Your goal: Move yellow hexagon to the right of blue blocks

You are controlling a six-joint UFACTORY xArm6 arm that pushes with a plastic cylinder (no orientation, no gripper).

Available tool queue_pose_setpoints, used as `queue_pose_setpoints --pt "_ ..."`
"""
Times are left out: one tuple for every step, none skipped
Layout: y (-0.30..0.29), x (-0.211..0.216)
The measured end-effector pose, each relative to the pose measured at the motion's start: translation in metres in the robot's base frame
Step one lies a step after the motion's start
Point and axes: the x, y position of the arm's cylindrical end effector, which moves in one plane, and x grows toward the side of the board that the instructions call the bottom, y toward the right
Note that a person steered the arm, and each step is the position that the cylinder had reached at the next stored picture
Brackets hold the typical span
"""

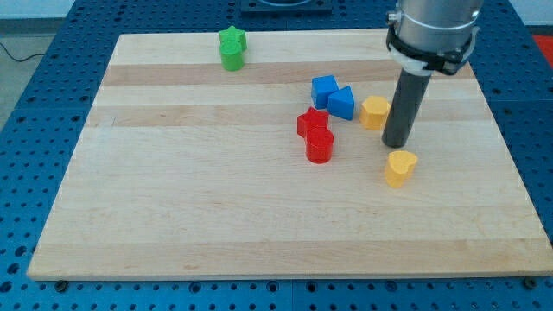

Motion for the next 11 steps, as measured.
queue_pose_setpoints --pt "-0.019 -0.001" --pt "0.002 -0.029" --pt "0.026 -0.06" --pt "0.035 -0.094" --pt "0.035 -0.09" --pt "0.035 -0.059" --pt "0.024 -0.031" --pt "-0.009 -0.025" --pt "-0.015 -0.054" --pt "-0.015 -0.092" --pt "-0.015 -0.124"
